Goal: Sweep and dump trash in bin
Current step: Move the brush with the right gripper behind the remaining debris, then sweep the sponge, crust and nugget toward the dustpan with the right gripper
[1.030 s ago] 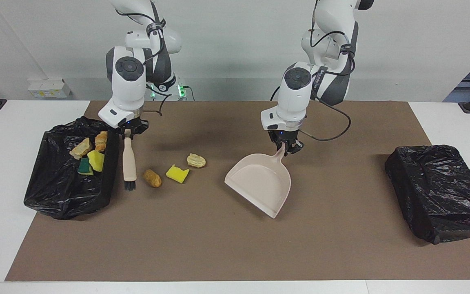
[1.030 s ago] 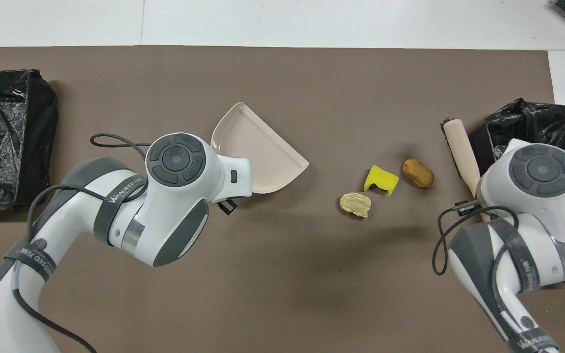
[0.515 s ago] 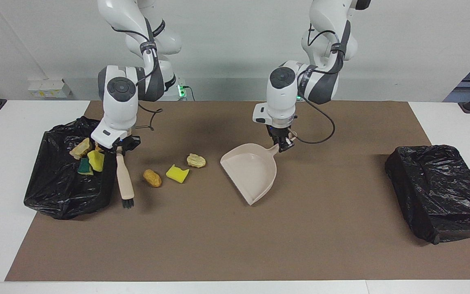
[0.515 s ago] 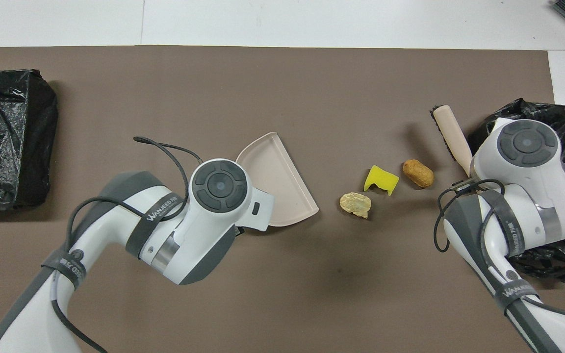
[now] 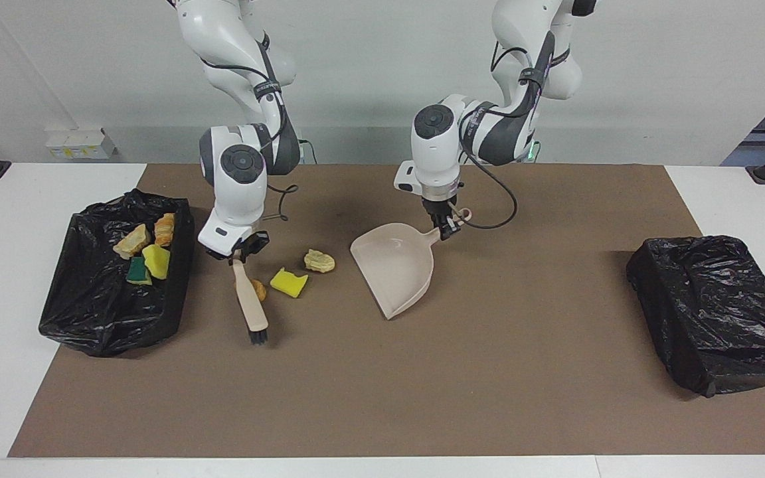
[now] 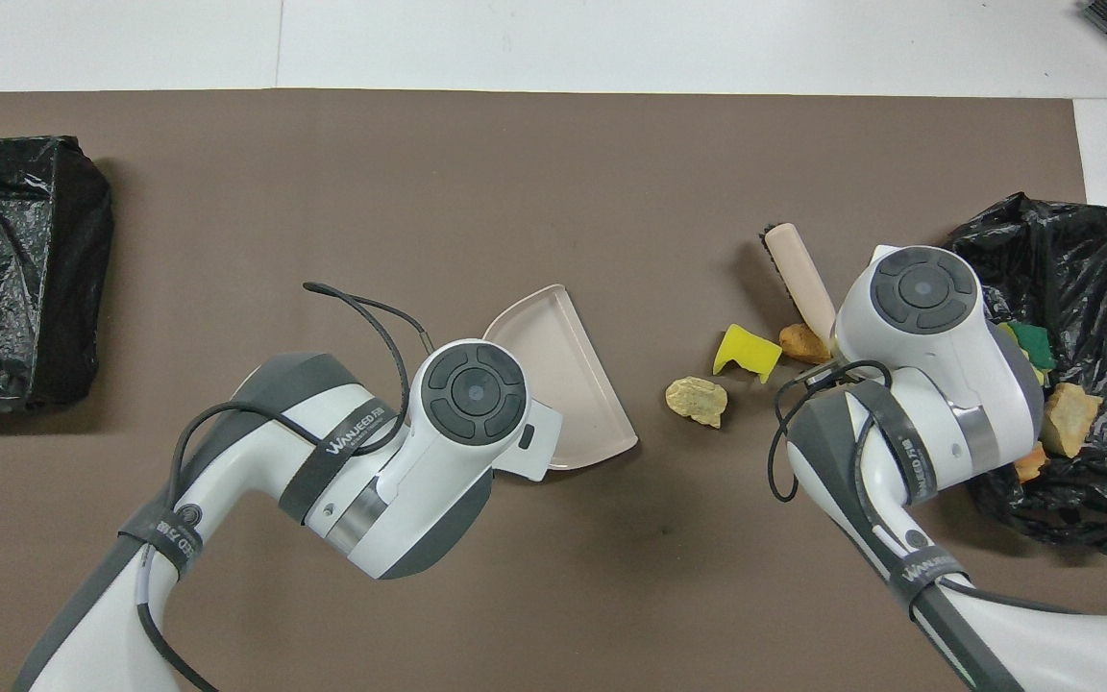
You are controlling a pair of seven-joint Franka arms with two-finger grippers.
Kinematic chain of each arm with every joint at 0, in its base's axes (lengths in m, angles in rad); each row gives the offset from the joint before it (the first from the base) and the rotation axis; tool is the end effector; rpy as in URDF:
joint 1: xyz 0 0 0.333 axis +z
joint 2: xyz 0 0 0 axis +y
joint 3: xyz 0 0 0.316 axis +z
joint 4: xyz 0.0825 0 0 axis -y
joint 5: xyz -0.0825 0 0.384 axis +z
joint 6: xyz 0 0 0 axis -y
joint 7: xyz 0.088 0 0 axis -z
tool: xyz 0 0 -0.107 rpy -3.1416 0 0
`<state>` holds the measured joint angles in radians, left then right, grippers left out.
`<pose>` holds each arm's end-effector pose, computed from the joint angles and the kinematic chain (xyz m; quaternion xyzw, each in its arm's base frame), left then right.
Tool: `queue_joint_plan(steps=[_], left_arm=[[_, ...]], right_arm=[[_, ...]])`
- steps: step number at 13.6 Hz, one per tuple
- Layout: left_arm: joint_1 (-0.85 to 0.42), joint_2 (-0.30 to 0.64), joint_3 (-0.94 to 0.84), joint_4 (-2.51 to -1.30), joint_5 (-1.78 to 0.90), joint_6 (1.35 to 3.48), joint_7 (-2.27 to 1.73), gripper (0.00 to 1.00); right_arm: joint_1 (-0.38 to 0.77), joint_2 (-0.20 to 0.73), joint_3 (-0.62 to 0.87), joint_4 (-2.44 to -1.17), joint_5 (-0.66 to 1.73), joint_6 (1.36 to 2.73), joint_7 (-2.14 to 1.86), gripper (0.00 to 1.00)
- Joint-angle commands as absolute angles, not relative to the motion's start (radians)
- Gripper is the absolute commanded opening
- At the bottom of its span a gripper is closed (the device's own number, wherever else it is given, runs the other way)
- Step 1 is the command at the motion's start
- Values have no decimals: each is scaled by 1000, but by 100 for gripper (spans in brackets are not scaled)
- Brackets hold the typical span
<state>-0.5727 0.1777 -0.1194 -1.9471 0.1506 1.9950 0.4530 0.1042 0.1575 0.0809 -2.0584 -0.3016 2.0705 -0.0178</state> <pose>0.4543 -0.3619 0.3812 -0.8180 0.5690 0.0566 0.0631 0.5538 0.0873 0.3505 0.9736 0.1808 -0.0608 0.1255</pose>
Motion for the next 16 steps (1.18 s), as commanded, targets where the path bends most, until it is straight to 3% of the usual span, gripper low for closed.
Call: queue_joint_plan(steps=[1,5,7,10,14,16], left_arm=[[-594,149,-109,-1994,170,1959,465,0],[-601,132,-109,-2010,170,1918,465,0],[-600,132,-109,-2010,170,1917,465,0],[-603,132,-109,-2010,170,1918,465,0],[-603,132,-109,-2010,169,1917,463,0],[-604,132,-109,-2010,166,1916,466,0]], right_arm=[[135,129,87,-2082,-223,2033,-8,0],[224,124,87,-2080,-156,2014,107,0],[258,136,87,-1996,-117,1912,136,0],[218,107,74,-1941,-133,1781,136,0],[85,103,74,-1971,-213,1787,137,0],[48,84,77,-2053,-215,1839,167,0]])
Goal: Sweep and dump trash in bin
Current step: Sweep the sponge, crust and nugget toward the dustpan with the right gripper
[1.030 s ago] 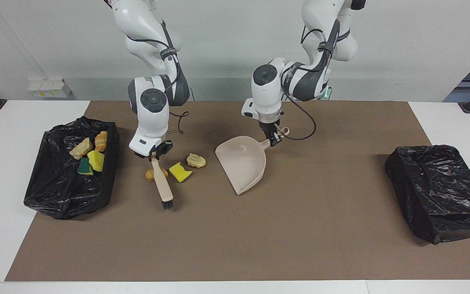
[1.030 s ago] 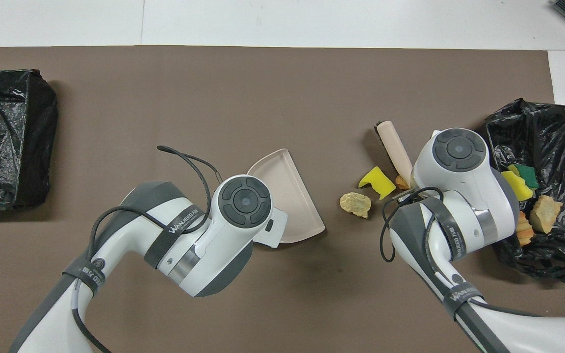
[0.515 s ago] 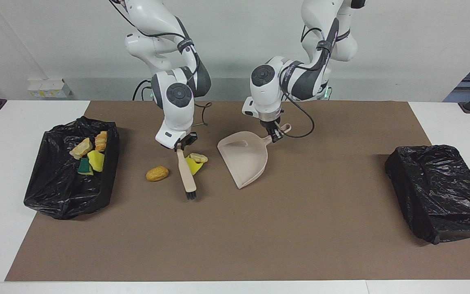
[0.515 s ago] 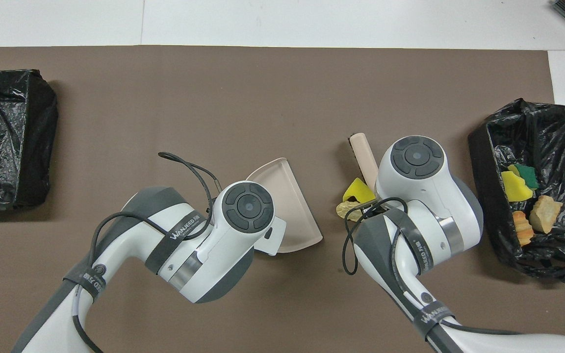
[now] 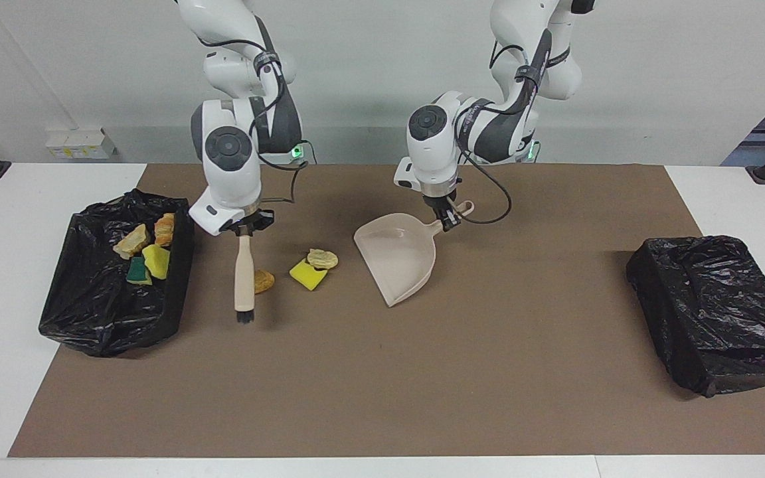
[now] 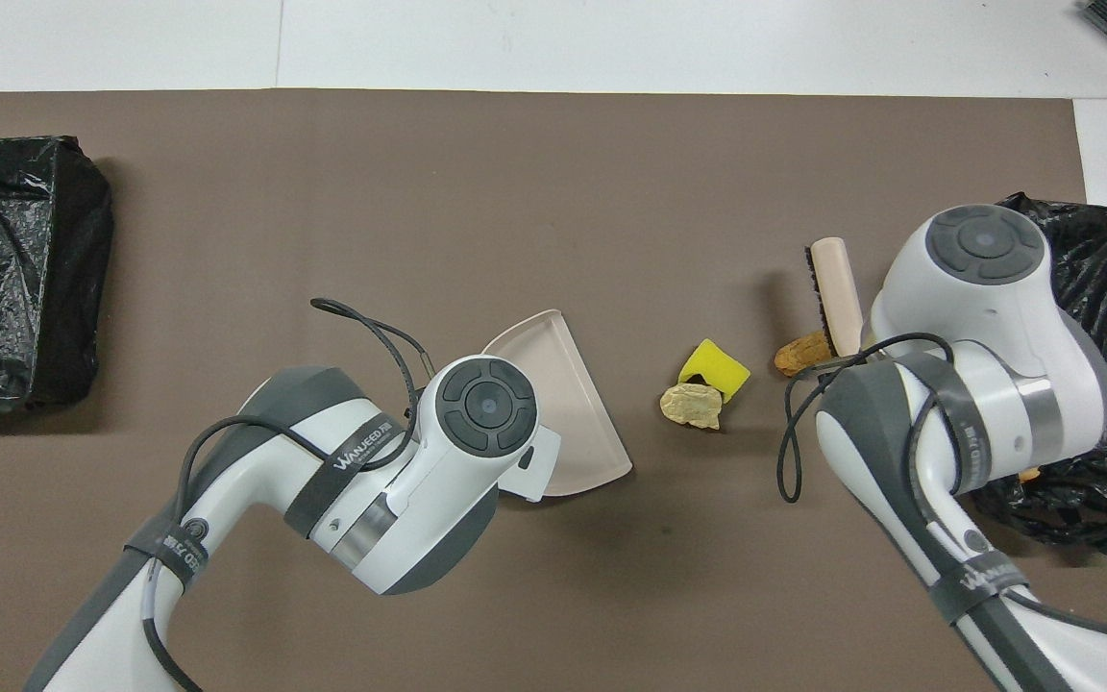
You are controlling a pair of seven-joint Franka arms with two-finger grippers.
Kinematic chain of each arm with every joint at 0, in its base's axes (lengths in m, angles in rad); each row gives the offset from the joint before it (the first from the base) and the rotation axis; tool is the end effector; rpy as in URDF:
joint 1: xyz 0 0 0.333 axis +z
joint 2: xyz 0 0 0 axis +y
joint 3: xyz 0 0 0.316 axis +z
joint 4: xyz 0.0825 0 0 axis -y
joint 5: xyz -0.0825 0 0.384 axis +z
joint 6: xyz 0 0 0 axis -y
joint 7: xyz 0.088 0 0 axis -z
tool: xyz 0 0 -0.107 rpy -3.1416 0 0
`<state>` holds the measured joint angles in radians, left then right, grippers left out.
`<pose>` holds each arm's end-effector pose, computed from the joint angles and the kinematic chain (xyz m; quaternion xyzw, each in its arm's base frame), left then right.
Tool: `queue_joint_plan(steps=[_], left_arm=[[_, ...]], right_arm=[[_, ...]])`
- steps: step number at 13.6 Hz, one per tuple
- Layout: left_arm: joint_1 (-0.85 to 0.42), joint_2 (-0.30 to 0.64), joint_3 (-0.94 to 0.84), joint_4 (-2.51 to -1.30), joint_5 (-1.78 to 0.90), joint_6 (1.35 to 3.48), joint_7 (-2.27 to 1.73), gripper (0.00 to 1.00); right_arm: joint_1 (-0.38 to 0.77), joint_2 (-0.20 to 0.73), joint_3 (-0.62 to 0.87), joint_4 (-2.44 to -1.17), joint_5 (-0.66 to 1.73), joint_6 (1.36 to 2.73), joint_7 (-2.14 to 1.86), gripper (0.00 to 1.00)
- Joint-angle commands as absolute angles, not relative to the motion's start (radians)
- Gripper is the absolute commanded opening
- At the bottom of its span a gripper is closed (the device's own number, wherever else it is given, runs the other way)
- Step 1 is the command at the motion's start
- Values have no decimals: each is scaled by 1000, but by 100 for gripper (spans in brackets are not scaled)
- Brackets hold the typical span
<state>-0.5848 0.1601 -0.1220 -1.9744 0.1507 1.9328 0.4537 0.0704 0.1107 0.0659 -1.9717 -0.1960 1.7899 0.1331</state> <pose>0.4379 -0.3582 0.3750 -0.8118 0.5725 0.0915 0.0698 0.5436 0.0571 0.3955 0.9849 0.0369 -0.1317 0.1064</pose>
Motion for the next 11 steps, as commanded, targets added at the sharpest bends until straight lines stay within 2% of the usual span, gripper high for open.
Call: queue_joint_plan(steps=[1,4,11], left_arm=[[-604,132,-109,-2010,164,1916,465,0],[-607,118,-110,-2028,152,1913,466,0],[-617,110,-109,-2045,144,1913,465,0]], right_arm=[[45,77,77,-2106,-216,1879,187,0],[55,52,81,-2203,-198,1939,205,0],[227,101,86,-2194,59,1940,342,0]])
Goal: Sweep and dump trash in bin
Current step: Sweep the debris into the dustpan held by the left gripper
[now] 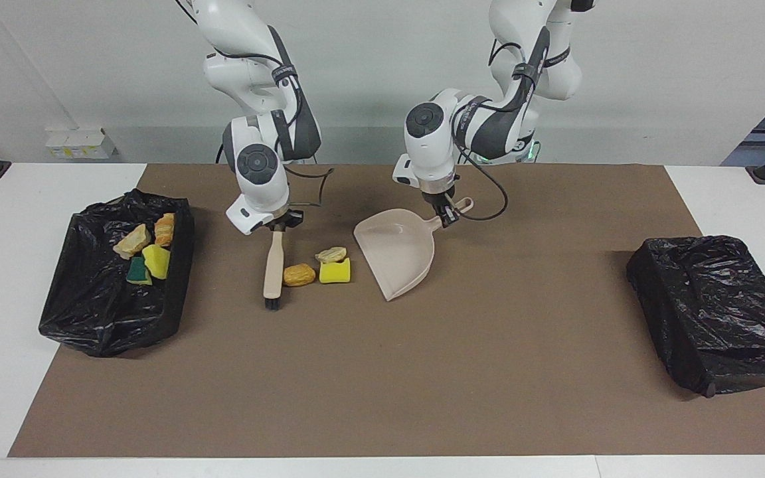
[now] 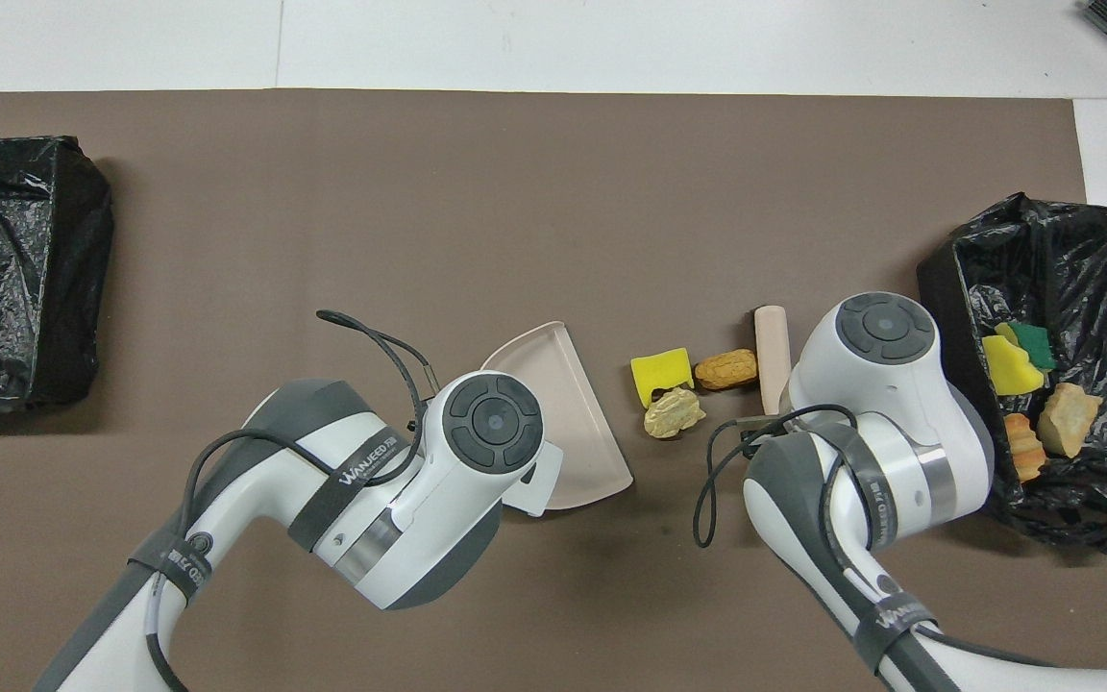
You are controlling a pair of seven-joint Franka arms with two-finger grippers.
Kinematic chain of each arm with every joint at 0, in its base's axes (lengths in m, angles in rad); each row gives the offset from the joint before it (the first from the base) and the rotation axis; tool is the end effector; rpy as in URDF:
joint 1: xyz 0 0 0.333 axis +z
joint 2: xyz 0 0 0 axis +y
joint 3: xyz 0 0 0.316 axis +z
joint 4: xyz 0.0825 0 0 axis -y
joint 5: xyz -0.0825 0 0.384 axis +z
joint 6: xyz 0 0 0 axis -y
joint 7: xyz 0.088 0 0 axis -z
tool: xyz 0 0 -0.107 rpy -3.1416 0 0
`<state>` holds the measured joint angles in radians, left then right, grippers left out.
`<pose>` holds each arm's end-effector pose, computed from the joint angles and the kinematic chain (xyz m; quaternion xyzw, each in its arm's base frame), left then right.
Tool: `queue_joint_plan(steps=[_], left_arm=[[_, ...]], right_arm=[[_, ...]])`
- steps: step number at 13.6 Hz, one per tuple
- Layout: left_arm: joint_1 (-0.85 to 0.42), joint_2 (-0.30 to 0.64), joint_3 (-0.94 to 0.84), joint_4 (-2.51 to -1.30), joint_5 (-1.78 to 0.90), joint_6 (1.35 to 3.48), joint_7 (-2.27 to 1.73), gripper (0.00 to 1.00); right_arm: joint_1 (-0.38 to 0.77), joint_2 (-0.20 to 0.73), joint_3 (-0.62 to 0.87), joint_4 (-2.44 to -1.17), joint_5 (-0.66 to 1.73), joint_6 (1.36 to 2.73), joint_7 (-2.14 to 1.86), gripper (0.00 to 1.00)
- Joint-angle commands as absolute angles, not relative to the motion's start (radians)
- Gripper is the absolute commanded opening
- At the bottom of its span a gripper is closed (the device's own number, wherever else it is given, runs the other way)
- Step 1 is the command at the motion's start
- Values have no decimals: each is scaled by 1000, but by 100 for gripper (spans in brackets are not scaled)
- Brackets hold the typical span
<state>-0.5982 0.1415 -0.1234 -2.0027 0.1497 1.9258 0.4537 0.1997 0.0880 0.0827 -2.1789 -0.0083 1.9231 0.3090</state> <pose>0.4257 -0.3589 0.3727 -0.8068 0.5780 0.0992 0.0721 0.4845 0.1399 0.3273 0.9852 -0.0106 -0.1635 0.0498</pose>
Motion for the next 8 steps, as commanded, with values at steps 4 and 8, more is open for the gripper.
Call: queue_joint_plan(steps=[4,8], left_arm=[[-614,109,-109,-2045,144,1916,466,0],[-607,112,-109,-2045,144,1931,508,0]], right_arm=[[351,107,86,-2178,259,1971,362,0],[454,92,86,-2177,357,1977,172,0]])
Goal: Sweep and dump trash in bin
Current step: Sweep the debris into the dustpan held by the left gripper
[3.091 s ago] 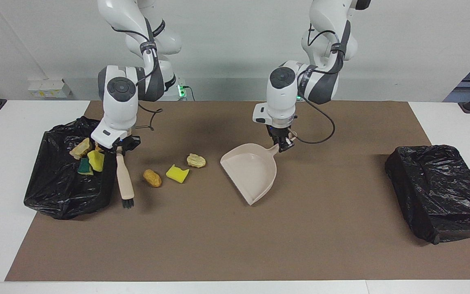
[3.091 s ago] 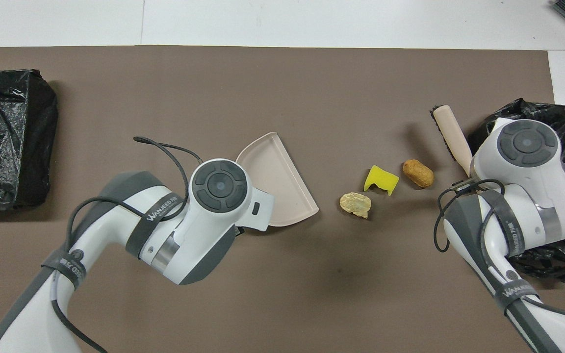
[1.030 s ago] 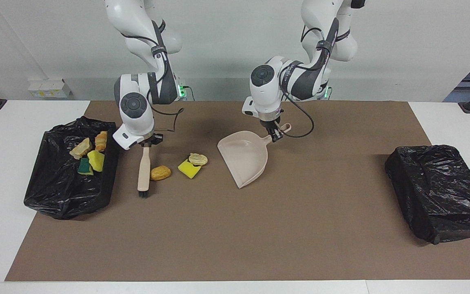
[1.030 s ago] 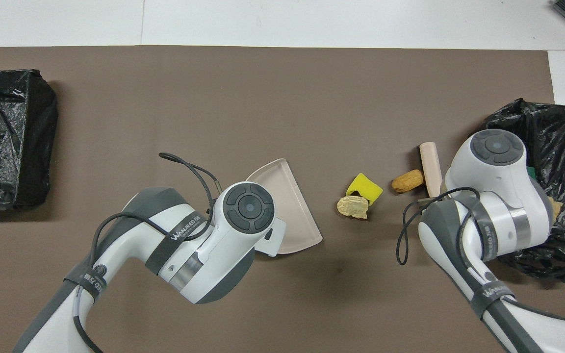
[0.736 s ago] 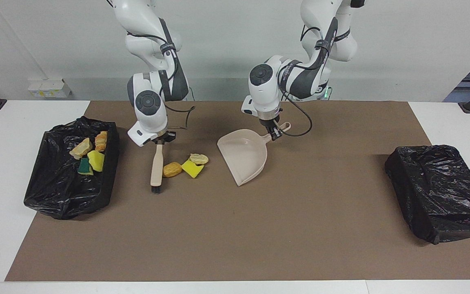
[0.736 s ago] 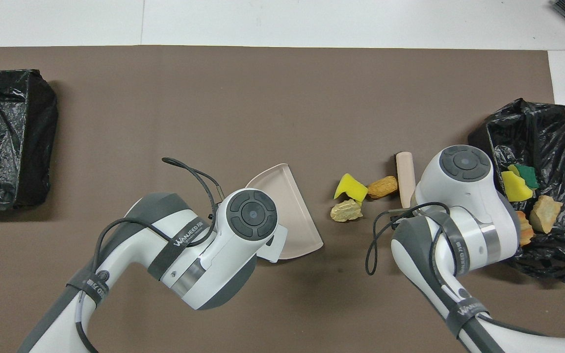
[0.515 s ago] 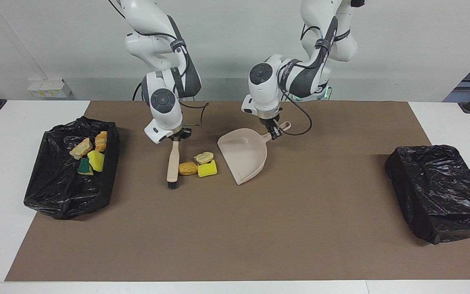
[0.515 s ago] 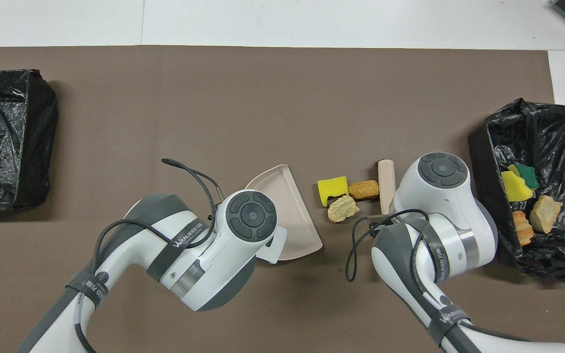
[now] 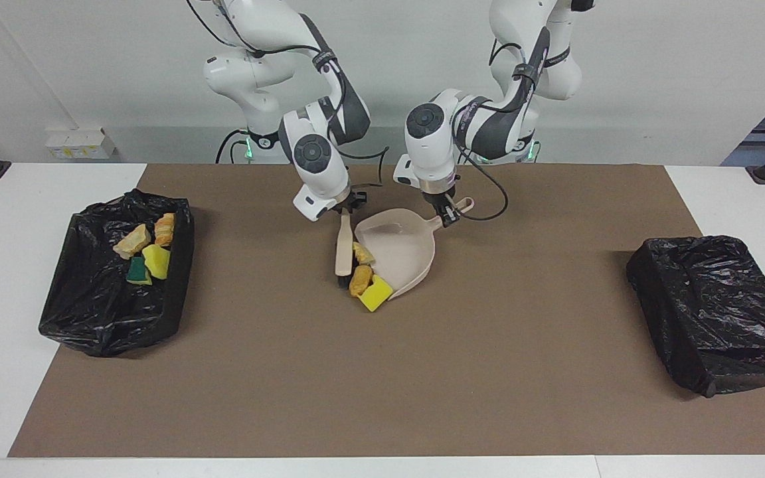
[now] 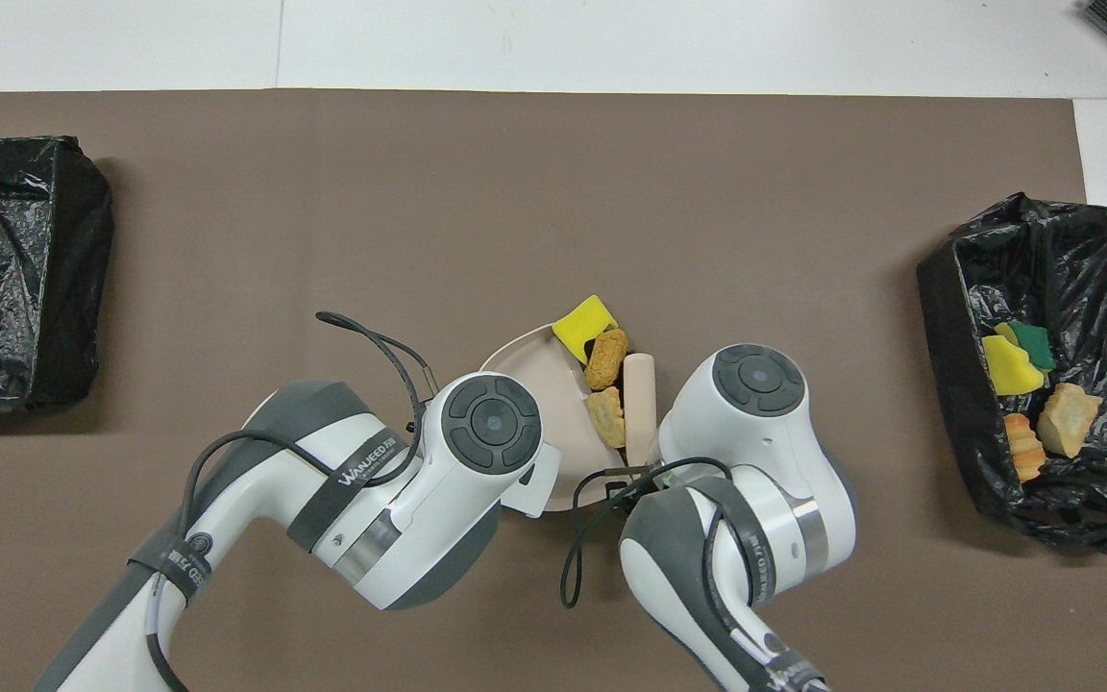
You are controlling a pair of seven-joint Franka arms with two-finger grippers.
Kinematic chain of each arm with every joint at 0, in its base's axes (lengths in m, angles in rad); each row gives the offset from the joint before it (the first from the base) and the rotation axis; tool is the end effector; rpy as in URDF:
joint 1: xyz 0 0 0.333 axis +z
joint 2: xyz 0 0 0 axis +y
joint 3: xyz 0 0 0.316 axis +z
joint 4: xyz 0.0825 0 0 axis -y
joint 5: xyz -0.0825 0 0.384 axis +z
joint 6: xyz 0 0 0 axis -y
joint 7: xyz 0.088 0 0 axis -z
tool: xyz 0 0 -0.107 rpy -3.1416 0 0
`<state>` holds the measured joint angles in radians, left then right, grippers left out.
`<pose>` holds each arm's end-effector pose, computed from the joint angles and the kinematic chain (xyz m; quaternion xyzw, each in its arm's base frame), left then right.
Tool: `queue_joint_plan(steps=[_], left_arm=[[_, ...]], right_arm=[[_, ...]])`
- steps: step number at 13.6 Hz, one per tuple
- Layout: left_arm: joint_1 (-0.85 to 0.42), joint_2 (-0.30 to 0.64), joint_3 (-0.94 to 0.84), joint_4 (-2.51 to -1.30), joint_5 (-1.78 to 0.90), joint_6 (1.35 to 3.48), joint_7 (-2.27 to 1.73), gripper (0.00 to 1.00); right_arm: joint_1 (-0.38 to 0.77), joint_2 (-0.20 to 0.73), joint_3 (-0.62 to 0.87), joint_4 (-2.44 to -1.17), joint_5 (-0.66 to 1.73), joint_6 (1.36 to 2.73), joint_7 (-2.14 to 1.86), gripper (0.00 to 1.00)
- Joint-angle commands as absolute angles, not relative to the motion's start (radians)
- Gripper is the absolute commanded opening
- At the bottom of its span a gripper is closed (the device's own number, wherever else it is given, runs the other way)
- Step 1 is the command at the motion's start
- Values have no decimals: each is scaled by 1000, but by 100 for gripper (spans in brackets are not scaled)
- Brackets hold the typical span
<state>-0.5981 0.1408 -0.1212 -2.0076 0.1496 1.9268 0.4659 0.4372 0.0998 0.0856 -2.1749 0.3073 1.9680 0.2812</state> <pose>0.4256 -0.3572 0.3711 -0.8036 0.5820 0.1013 0.0716 0.4350 0.2731 0.3277 -0.9785 -0.0386 0.1917 0.0648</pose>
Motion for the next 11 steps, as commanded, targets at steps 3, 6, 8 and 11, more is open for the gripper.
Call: queue_joint_plan(steps=[3,6,8,11], left_arm=[[-604,114,-107,-2045,144,1950,512,0],[-601,117,-106,-2045,144,1971,511,0],[-601,117,-106,-2045,144,1976,509,0],[-601,117,-106,-2045,144,1976,511,0]], right_arm=[[479,83,87,-2145,357,1927,88,0],[460,57,72,-2071,304,1757,83,0],[421,64,80,-2016,180,1703,77,0],[403,81,74,-2002,56,1730,-53,0]])
